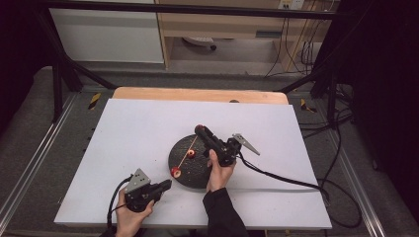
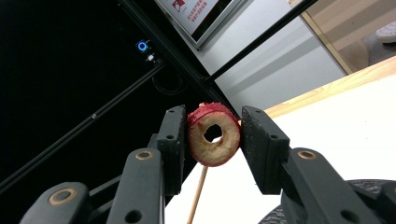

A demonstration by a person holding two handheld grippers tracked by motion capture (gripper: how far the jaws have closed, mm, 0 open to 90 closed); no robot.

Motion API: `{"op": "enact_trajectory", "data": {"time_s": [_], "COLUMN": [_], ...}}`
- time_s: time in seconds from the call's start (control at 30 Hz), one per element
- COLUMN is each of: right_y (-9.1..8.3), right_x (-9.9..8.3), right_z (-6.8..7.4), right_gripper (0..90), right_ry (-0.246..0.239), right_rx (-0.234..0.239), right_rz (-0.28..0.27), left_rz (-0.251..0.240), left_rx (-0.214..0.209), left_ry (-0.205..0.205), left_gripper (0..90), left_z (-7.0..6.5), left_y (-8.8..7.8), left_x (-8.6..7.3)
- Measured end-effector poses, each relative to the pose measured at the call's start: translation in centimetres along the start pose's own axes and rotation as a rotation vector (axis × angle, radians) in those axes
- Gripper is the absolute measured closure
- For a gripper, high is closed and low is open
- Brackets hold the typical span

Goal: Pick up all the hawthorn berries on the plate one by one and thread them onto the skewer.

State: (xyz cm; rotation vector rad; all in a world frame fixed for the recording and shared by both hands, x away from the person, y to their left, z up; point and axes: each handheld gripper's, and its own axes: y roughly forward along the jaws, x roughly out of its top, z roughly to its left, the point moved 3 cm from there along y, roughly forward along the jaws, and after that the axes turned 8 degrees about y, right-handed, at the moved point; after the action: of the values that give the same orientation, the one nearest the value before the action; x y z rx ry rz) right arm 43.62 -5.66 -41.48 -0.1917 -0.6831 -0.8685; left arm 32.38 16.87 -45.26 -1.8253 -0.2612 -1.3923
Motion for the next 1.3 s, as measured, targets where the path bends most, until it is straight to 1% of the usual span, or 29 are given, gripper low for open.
{"op": "enact_trajectory", "data": {"time_s": [0.13, 0.2, 0.23, 0.27, 0.3, 0.4, 0.5, 0.57, 0.7, 0.77, 0.83, 0.9, 0.93, 0.97, 1.07, 1.23, 1.27, 1.3], "right_y": [0.0, 0.0, -0.1, -0.1, 0.0, 0.0, 0.0, 0.0, 0.0, 0.0, -0.1, -0.1, -0.2, -0.3, -0.4, -0.6, -0.6, -0.6], "right_x": [0.0, 0.0, 0.1, 0.1, 0.3, 0.4, 0.4, 0.5, 0.5, 0.3, 0.1, -0.1, -0.2, -0.2, -0.4, -0.7, -0.8, -0.9], "right_z": [0.0, 0.0, 0.0, 0.0, 0.1, 0.1, 0.1, 0.1, 0.1, 0.1, 0.0, 0.0, 0.0, 0.0, 0.1, 0.0, 0.0, 0.0], "right_gripper": [61.9, 61.9, 62.0, 62.0, 62.0, 62.1, 62.2, 62.2, 62.2, 62.2, 62.2, 62.2, 62.3, 62.3, 62.3, 62.3, 62.3, 62.3], "right_ry": [0.002, 0.000, -0.008, -0.008, -0.008, -0.011, -0.013, -0.012, -0.016, -0.015, -0.019, -0.015, -0.018, -0.023, -0.015, -0.023, -0.018, -0.024], "right_rx": [-0.002, -0.003, -0.004, -0.004, -0.005, -0.007, -0.012, -0.011, -0.008, -0.010, -0.014, -0.014, -0.015, -0.014, -0.015, -0.017, -0.017, -0.017], "right_rz": [-0.006, -0.007, -0.008, -0.008, -0.009, -0.020, -0.042, -0.044, -0.034, -0.031, -0.029, -0.025, -0.023, -0.023, -0.017, 0.006, 0.016, 0.022], "left_rz": [0.003, 0.007, -0.002, -0.002, -0.011, -0.009, -0.002, 0.002, -0.004, -0.006, -0.001, -0.004, -0.006, -0.006, -0.011, -0.009, -0.017, -0.015], "left_rx": [0.008, 0.009, 0.018, 0.018, 0.037, 0.047, 0.054, 0.054, 0.054, 0.049, 0.050, 0.044, 0.035, 0.035, 0.035, 0.039, 0.035, 0.040], "left_ry": [-0.013, -0.009, -0.002, -0.002, -0.002, -0.011, -0.006, -0.006, -0.017, -0.025, -0.020, -0.027, -0.044, -0.044, -0.054, -0.051, -0.046, -0.039], "left_gripper": [88.3, 88.4, 88.4, 88.4, 88.4, 88.4, 88.5, 88.5, 88.4, 88.4, 88.5, 88.5, 88.5, 88.6, 88.5, 88.5, 88.5, 88.5], "left_z": [-0.3, -0.3, -0.5, -0.5, -0.5, -0.4, -0.7, -0.8, -0.7, -0.9, -1.1, -1.2, -1.2, -1.2, -1.0, -0.8, -0.7, -0.6], "left_y": [0.4, 0.5, 0.6, 0.6, 0.4, 0.4, 0.6, 0.7, 0.7, 1.0, 1.2, 1.4, 1.7, 1.7, 2.2, 2.7, 3.0, 3.1], "left_x": [0.3, 0.3, 0.4, 0.4, 0.5, 0.5, 0.5, 0.5, 0.7, 0.9, 1.1, 1.3, 1.6, 1.6, 2.4, 3.0, 3.4, 3.6]}}
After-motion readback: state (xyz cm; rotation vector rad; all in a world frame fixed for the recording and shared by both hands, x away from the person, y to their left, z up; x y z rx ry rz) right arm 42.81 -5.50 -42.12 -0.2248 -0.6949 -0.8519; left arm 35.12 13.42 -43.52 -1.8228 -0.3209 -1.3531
